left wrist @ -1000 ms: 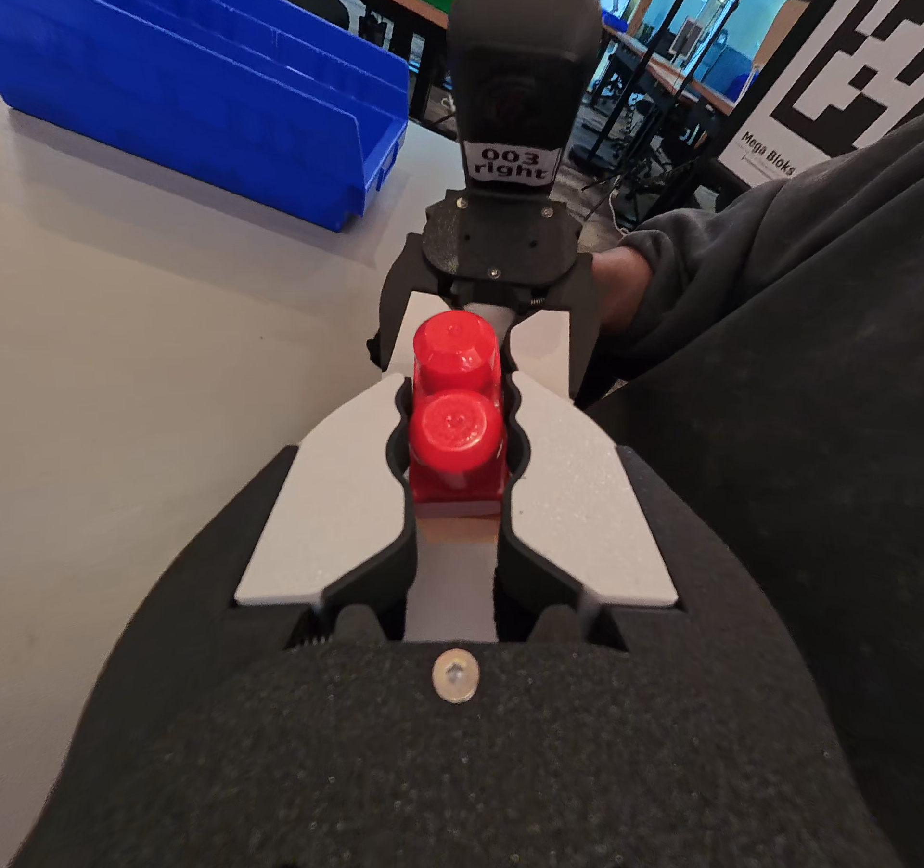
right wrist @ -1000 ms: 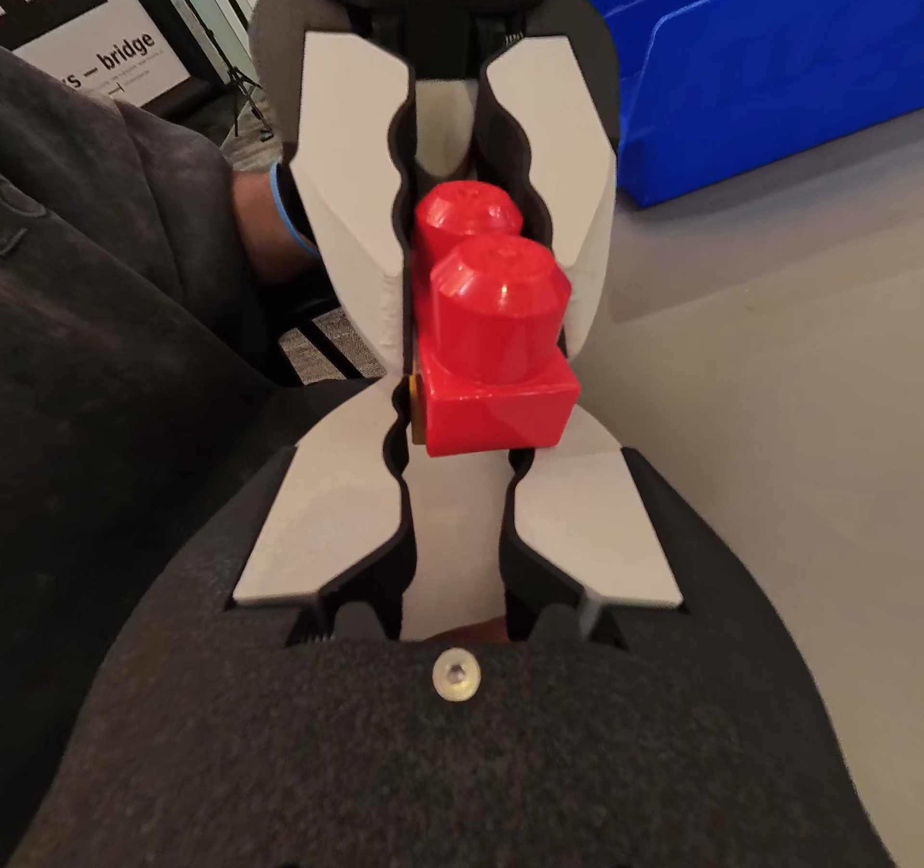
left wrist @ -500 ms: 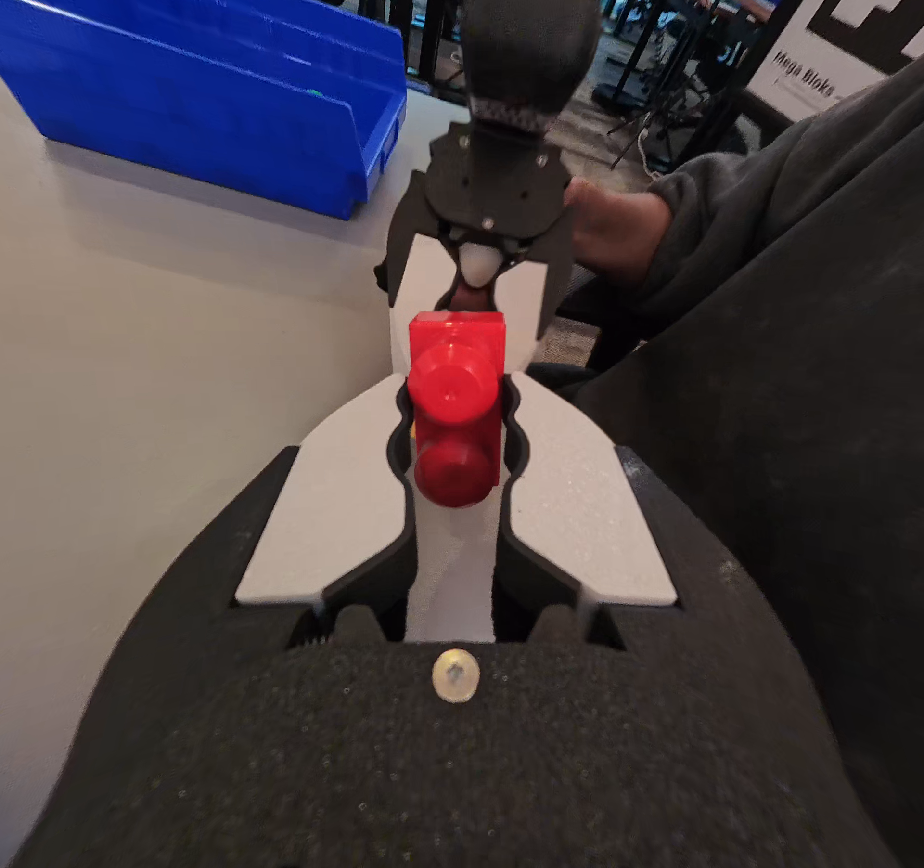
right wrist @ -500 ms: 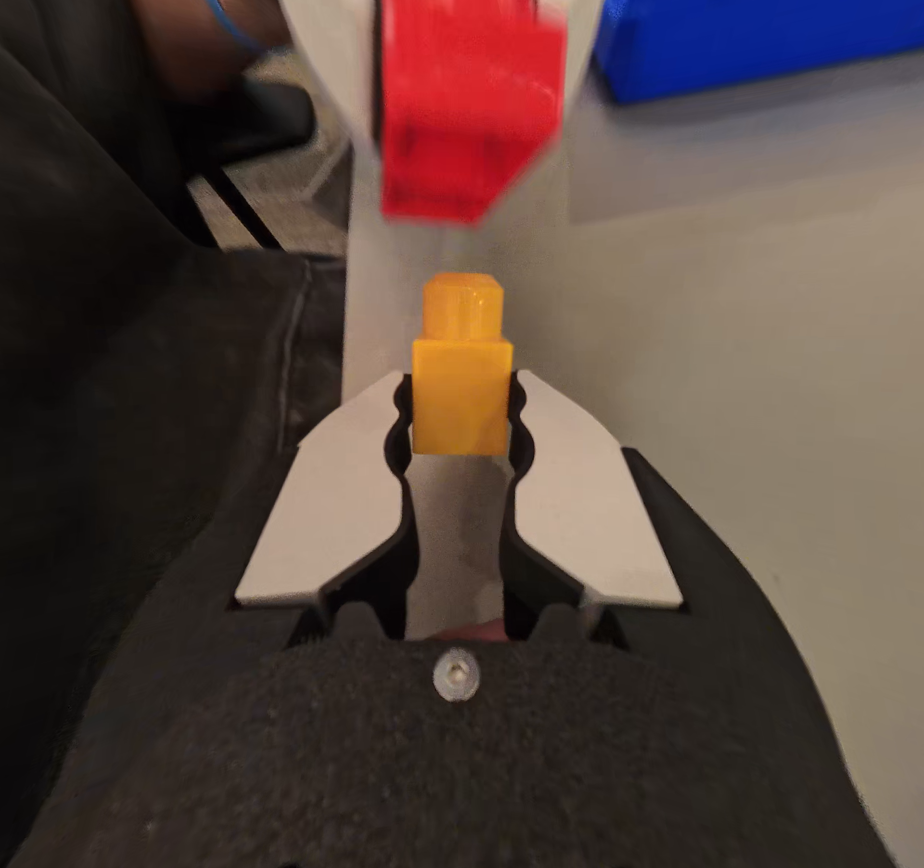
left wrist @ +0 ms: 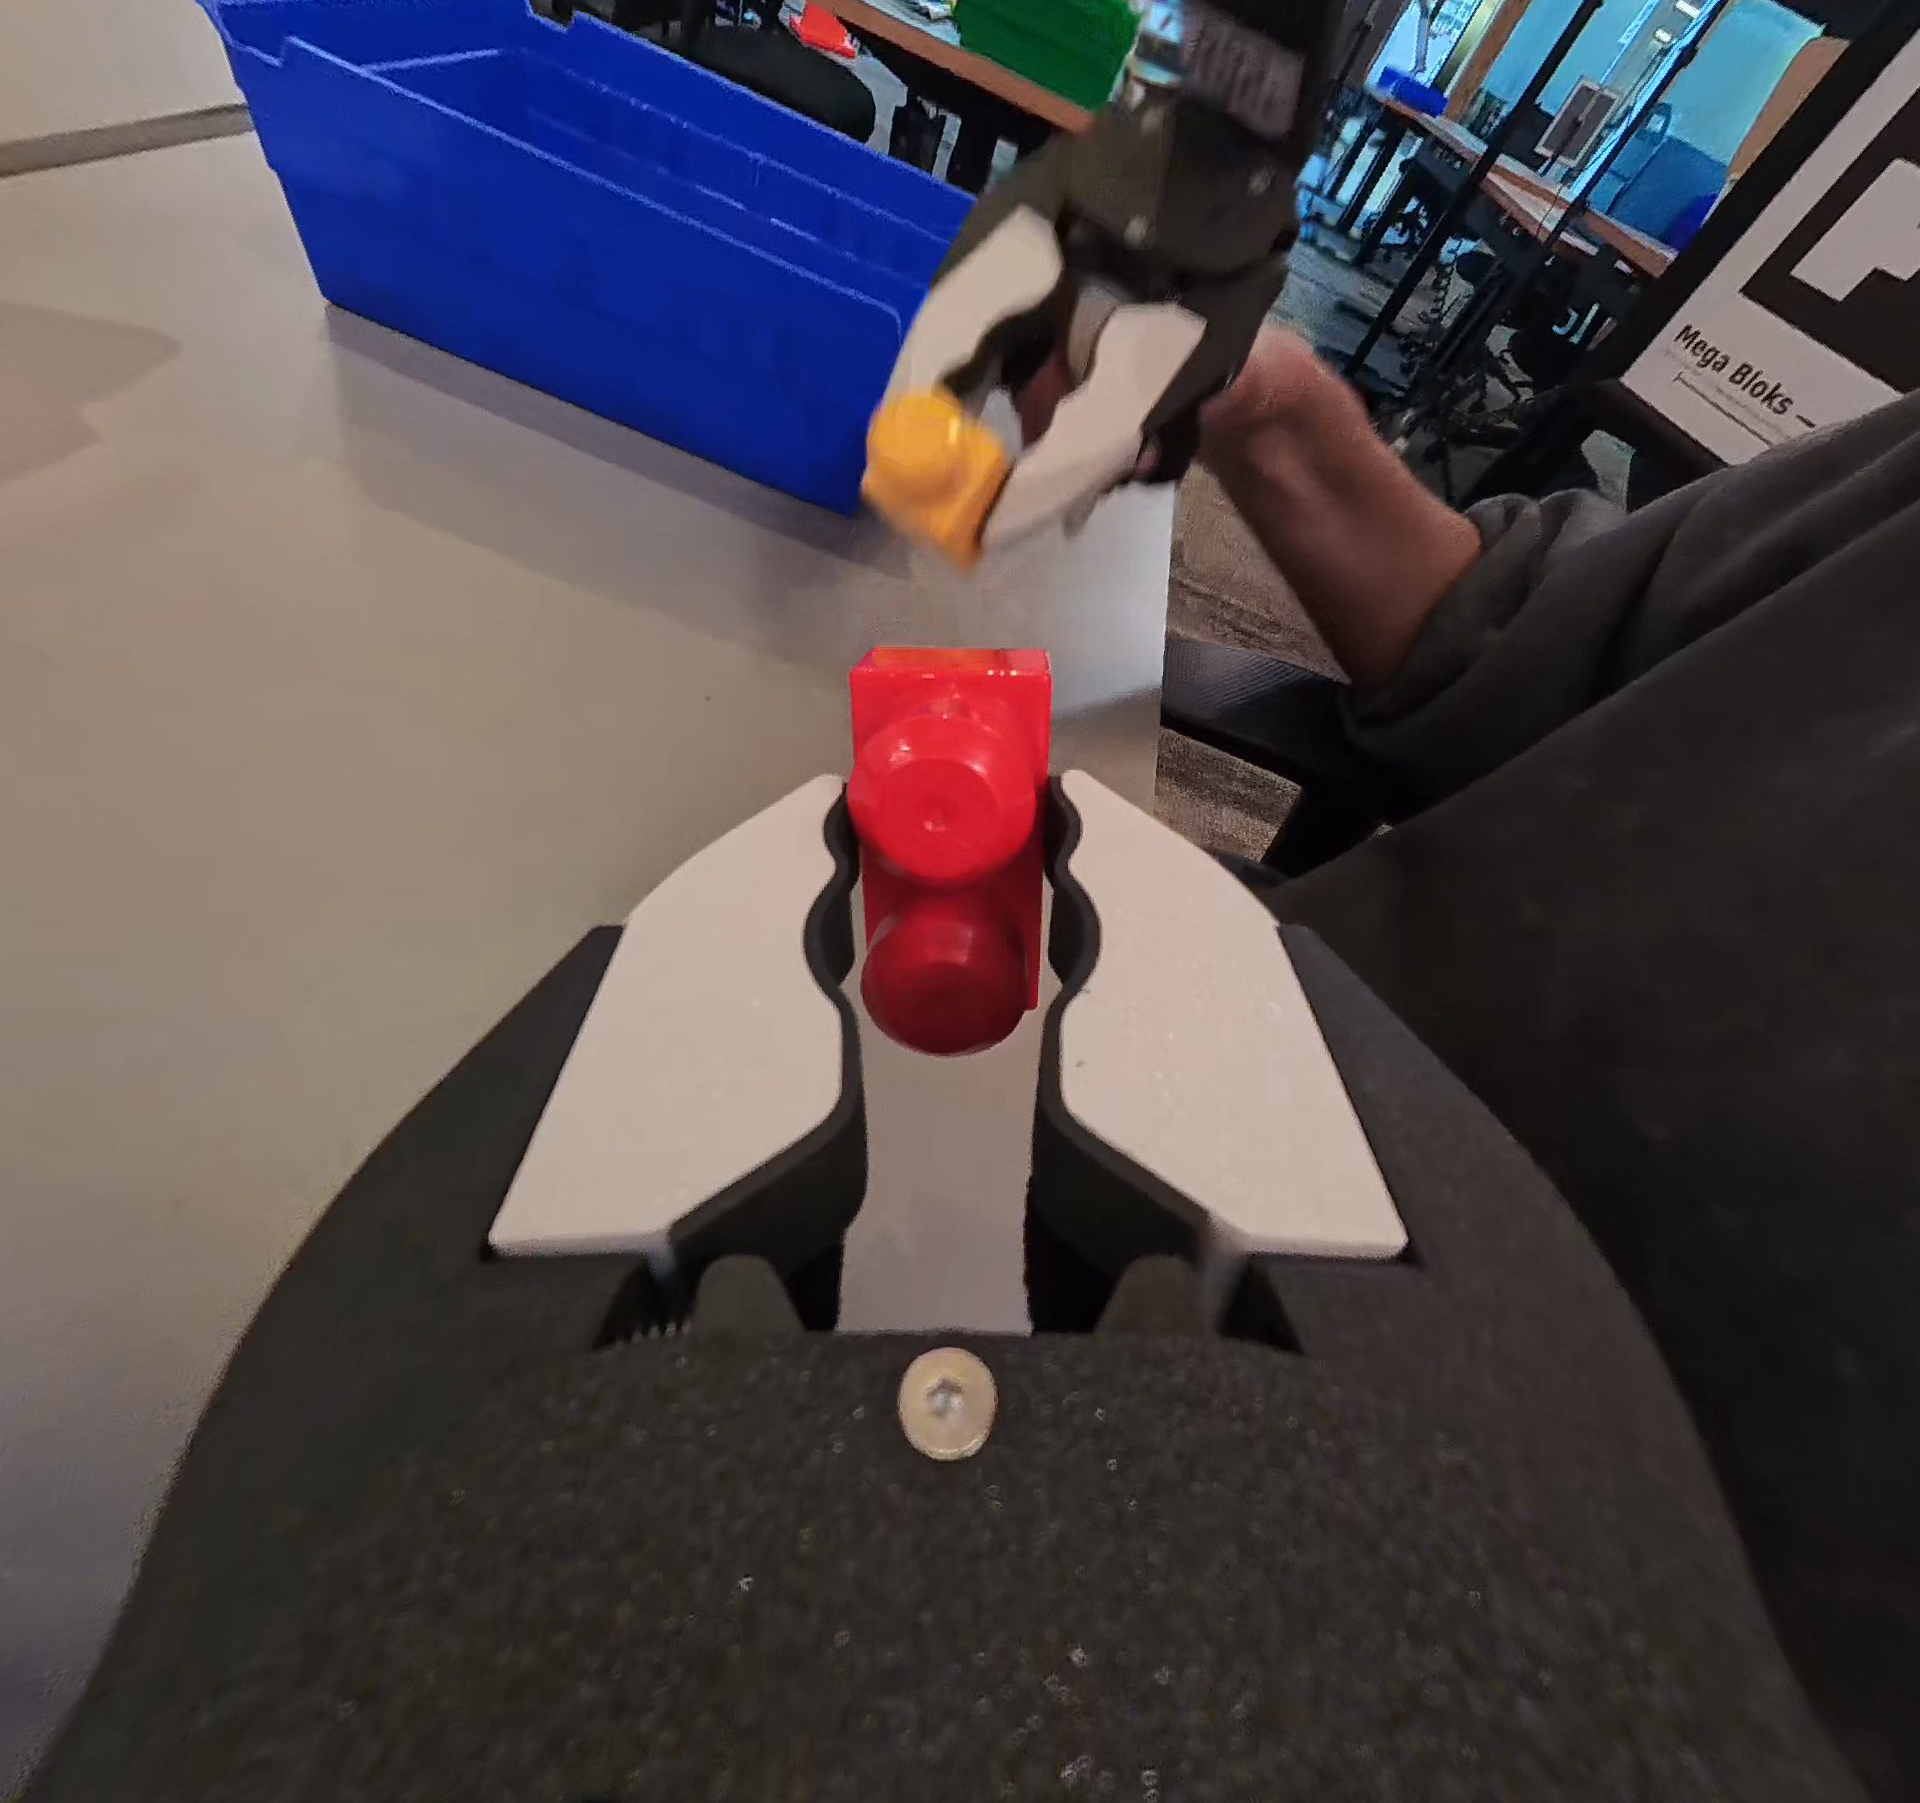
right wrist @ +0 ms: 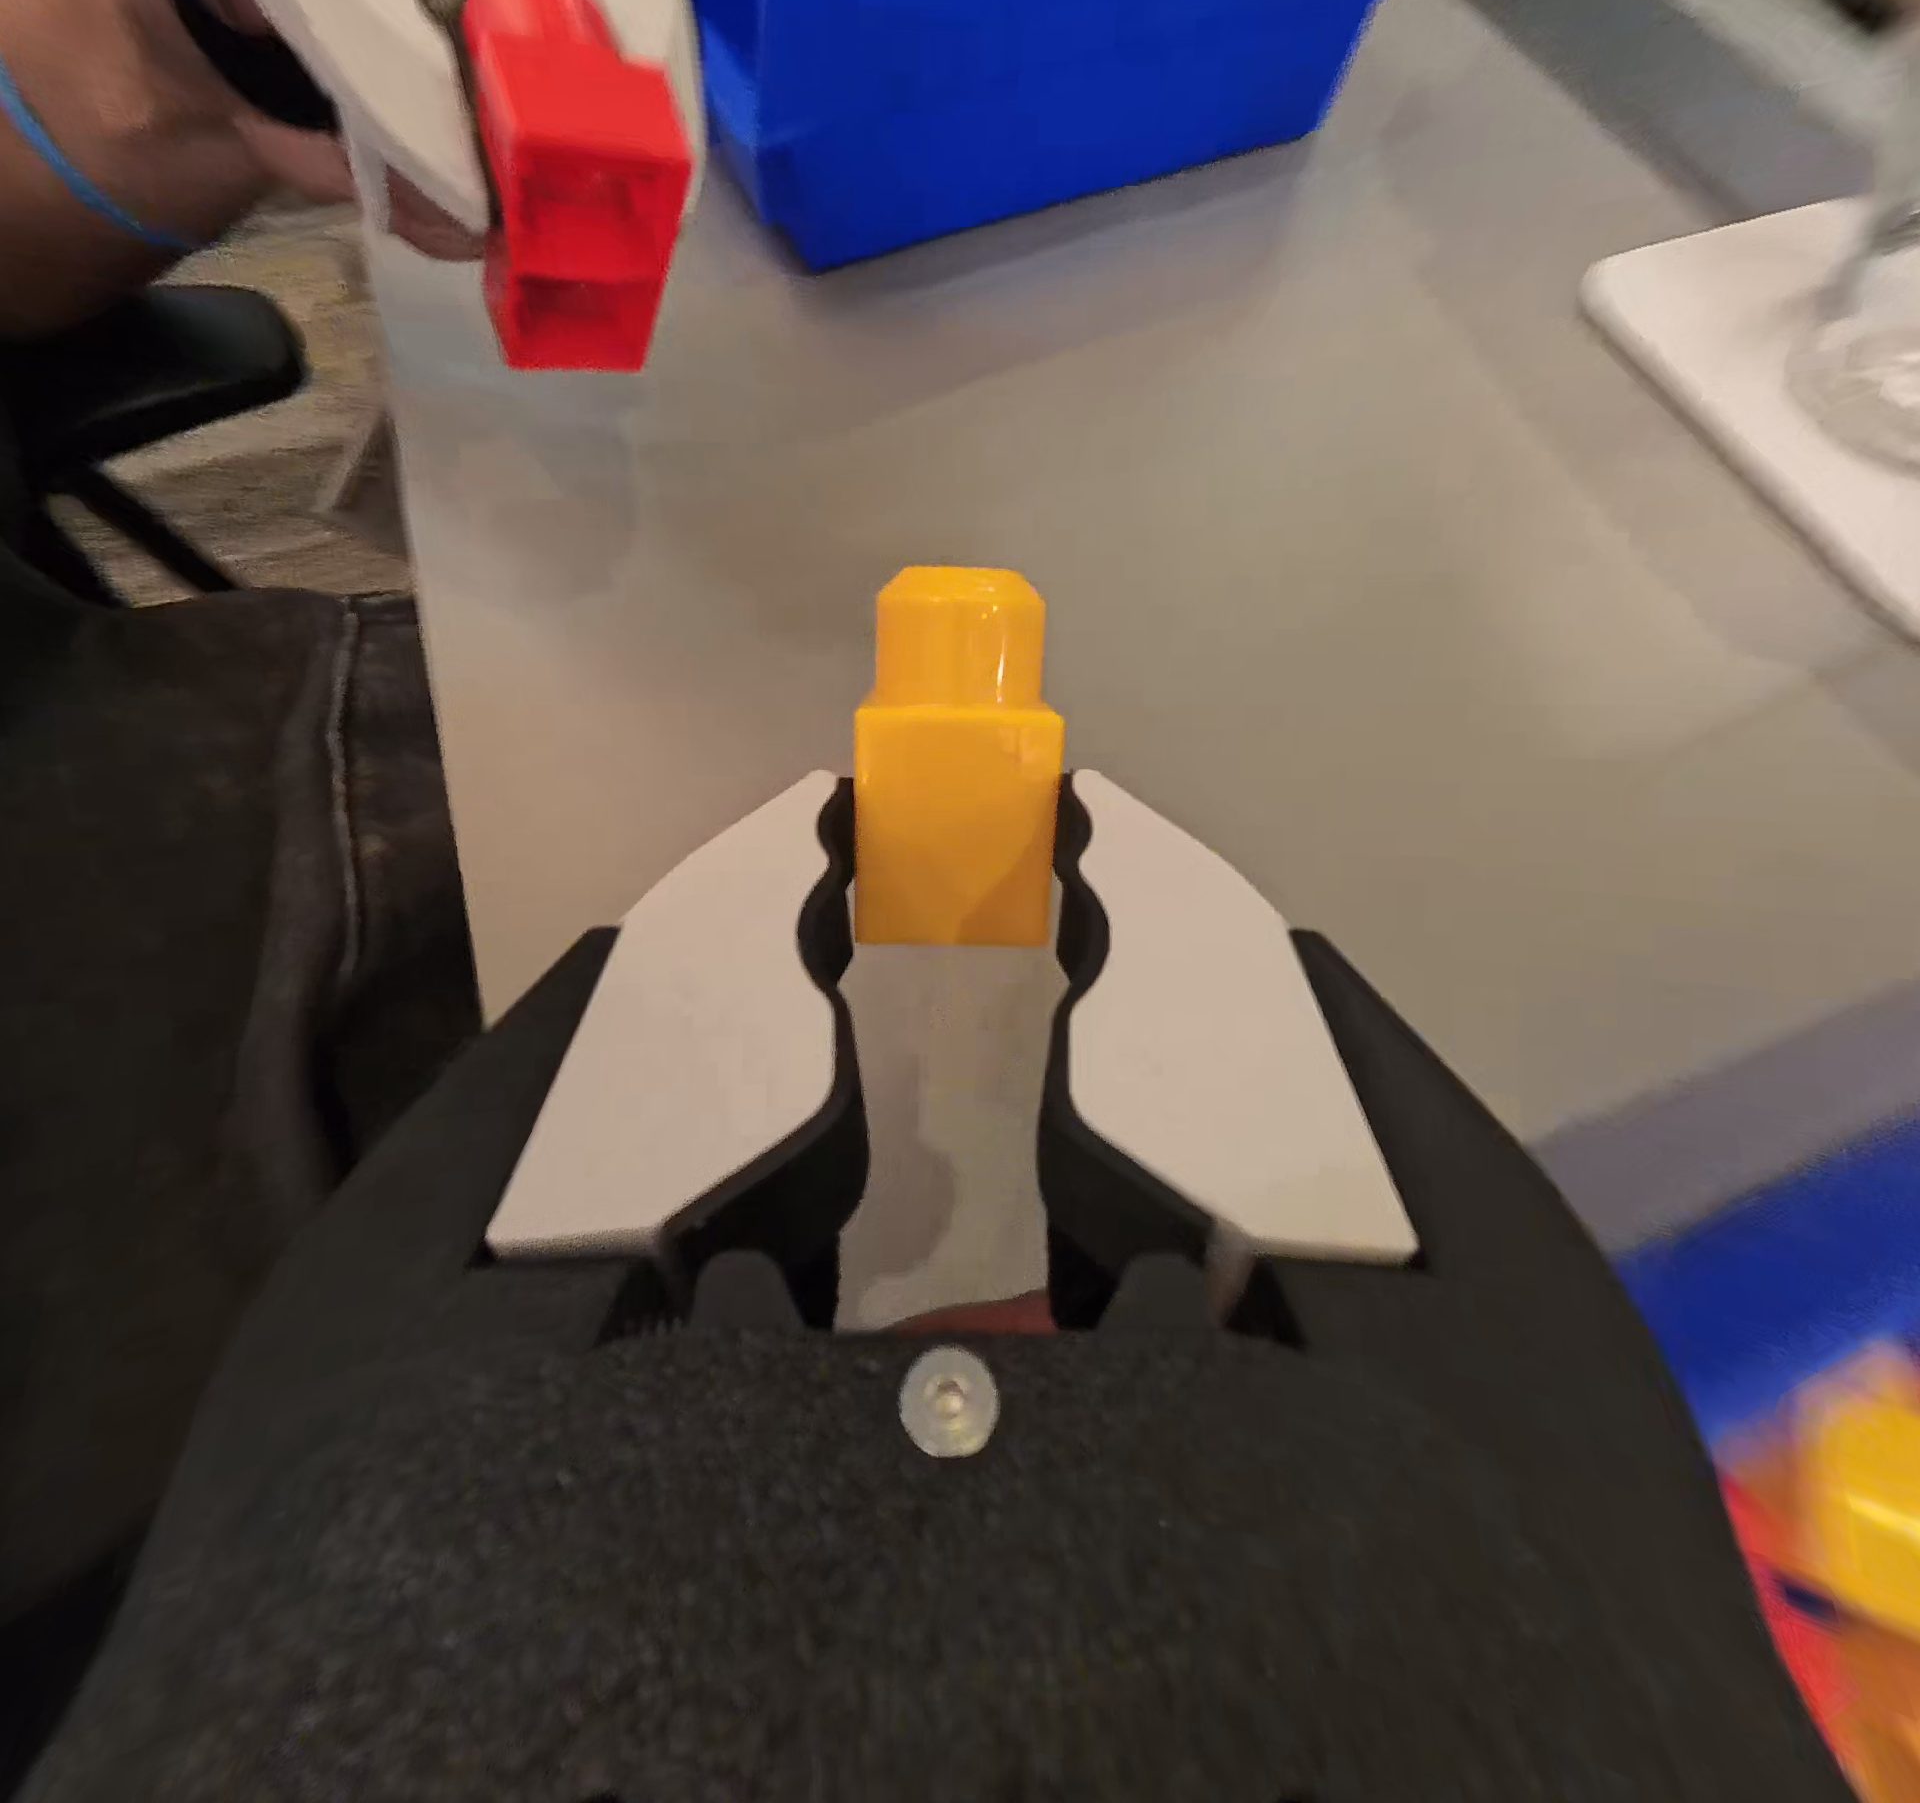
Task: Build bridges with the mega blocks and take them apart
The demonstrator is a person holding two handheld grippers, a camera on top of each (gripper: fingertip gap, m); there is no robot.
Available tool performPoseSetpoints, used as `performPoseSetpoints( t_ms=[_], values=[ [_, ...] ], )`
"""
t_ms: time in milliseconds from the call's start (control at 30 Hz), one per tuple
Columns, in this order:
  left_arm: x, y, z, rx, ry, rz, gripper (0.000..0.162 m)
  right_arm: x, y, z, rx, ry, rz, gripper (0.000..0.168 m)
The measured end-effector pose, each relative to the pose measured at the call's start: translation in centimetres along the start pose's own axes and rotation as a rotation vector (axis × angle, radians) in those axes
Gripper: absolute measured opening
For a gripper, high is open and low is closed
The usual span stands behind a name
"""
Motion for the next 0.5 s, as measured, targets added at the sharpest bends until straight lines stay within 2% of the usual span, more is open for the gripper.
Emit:
performPoseSetpoints(
  t_ms=[133,233,267,333,500],
  values=[
    [-0.3,0.5,0.0,-0.017,-0.012,-0.031,0.033,9.6,-0.4,5.8,0.01,0.298,-0.048,0.036],
    [-0.6,0.7,0.0,-0.027,-0.014,-0.046,0.033,17.2,3.2,11.9,-0.047,0.582,-0.3,0.036],
    [-0.8,0.8,0.0,-0.027,-0.01,-0.055,0.033,18.8,5.3,13.3,-0.102,0.613,-0.429,0.036],
    [-1.0,1.2,0.0,-0.027,-0.005,-0.077,0.033,20.1,8.9,15.0,-0.185,0.596,-0.649,0.036],
    [-1.5,1.7,0.4,-0.051,-0.007,-0.118,0.033,18.6,15.3,15.5,-0.28,0.398,-1.121,0.037]
  ],
)
Point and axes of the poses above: each gripper's, where its closed fingertips meet, x back along the fingers, y out of its underside, z = x × y across the jaws, the point moved 1 cm from there along x, back along the fingers, and after that the axes turned 5 degrees about x, right-handed, at the moved point
